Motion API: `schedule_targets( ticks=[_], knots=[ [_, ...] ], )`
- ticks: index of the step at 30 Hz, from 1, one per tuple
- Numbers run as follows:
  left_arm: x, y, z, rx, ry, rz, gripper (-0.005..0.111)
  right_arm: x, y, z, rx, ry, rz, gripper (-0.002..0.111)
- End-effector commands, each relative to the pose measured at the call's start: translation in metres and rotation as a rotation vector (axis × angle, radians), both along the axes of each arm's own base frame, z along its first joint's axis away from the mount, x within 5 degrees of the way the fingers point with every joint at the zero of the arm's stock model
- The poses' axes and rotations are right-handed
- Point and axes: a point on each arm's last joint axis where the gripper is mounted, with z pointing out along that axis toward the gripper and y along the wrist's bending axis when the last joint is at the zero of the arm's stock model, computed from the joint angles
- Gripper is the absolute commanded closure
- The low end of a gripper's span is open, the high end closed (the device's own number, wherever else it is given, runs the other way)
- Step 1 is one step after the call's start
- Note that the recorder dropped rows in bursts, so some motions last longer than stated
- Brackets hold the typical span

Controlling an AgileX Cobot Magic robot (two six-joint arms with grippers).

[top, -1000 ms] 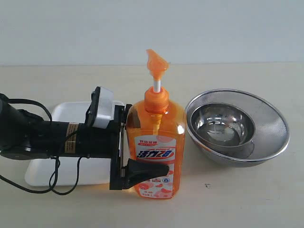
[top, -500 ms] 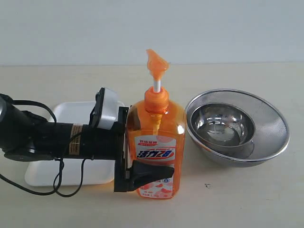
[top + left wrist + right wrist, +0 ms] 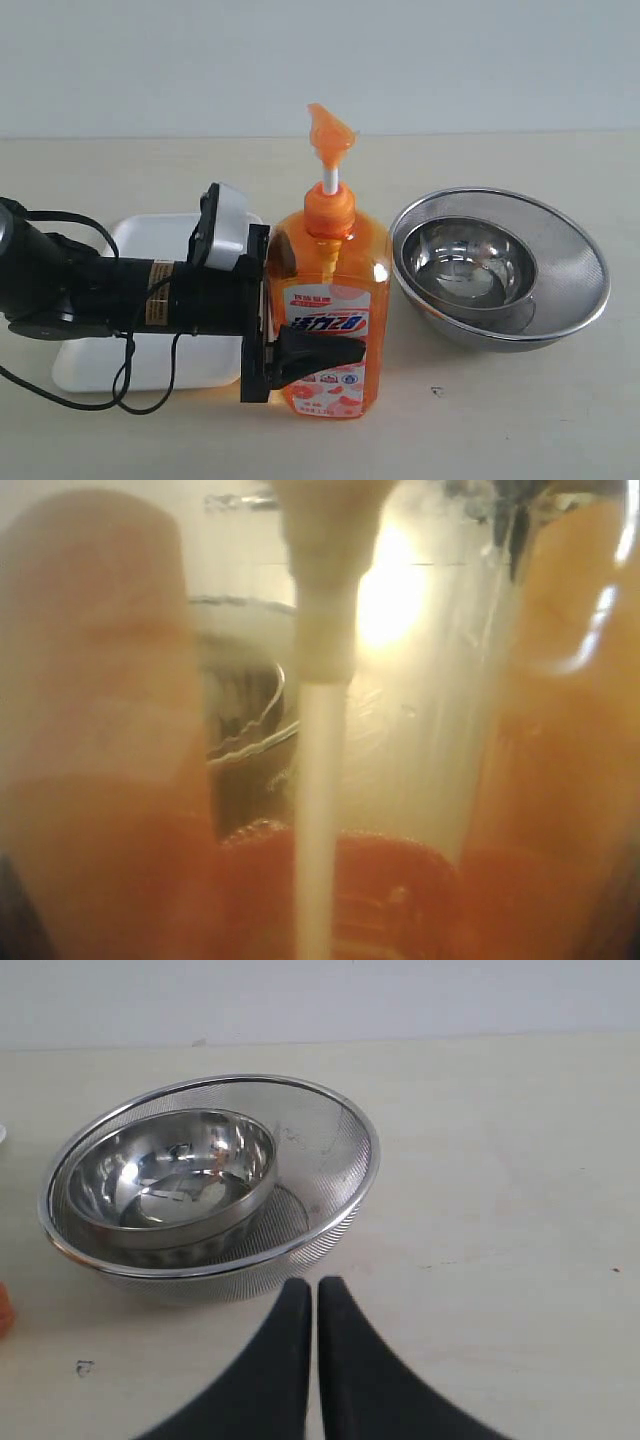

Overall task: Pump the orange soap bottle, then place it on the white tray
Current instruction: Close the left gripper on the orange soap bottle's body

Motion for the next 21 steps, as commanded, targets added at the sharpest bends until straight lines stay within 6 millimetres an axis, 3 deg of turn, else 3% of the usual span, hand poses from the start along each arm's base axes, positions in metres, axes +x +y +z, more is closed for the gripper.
schedule_targets(
  ticks=[1,9,21],
  knots=[
    [-0.0010,-0.0023,0.0012,-0.010,0.008,-0.012,0.055,0.0001,-0.0004,0.0017,-0.001,-0.019,-0.007,0.108],
    [-0.0010,-0.0023,0.0012,-0.010,0.008,-0.012,0.102,0.0001,-0.0004,0.0017,-0.001,-0.019,-0.007,0.108],
    [-0.0008,-0.0023,0.0012,-0.011,0.008,-0.010,0.102,0.0001,-0.0004,0.0017,-0.001,-0.019,-0.007,0.108]
  ],
)
